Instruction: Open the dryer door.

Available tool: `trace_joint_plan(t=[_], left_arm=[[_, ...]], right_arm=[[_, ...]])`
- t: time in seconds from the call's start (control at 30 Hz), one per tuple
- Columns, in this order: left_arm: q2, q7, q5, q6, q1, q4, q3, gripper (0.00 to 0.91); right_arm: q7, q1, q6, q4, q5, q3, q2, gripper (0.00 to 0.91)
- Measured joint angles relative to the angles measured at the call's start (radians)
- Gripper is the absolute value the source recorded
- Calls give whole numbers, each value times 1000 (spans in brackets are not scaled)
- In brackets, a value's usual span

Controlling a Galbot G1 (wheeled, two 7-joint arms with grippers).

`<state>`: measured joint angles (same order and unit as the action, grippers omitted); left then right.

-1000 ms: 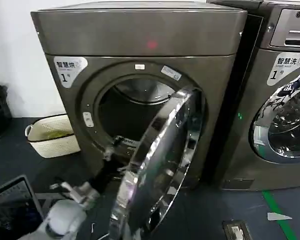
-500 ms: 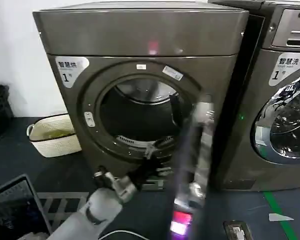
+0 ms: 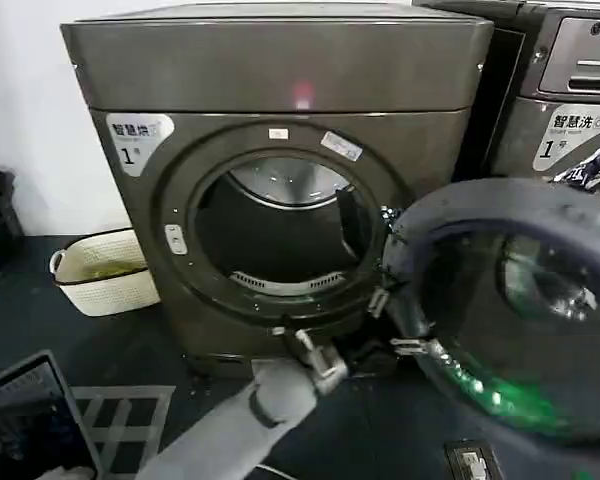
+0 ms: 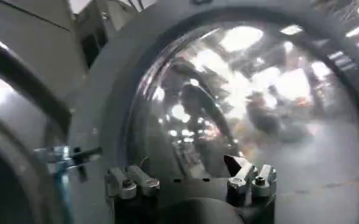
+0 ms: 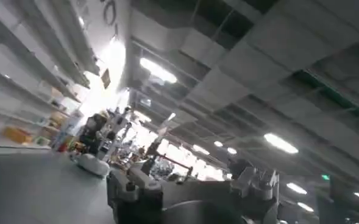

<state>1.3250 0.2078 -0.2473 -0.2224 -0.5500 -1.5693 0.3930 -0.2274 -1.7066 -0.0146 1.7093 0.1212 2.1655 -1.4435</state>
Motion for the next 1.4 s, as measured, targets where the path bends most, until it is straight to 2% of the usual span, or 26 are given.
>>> trace_joint_plan(t=[0.53, 0.9, 1.1, 1.4], left_arm=[[45, 3, 3, 1, 22, 43, 6, 907], [11, 6, 31, 11, -1, 6, -4, 907], [-118, 24, 133, -36, -62, -114, -37, 907], [-475, 58, 297, -180, -213, -316, -180, 907]], right_arm=[[18, 10, -24, 6, -9, -20, -12, 907], [37, 18, -31, -5, -5, -27, 3, 907], [43, 25, -29, -9, -1, -54, 18, 907], [50, 40, -33, -23, 9, -110, 47, 907]])
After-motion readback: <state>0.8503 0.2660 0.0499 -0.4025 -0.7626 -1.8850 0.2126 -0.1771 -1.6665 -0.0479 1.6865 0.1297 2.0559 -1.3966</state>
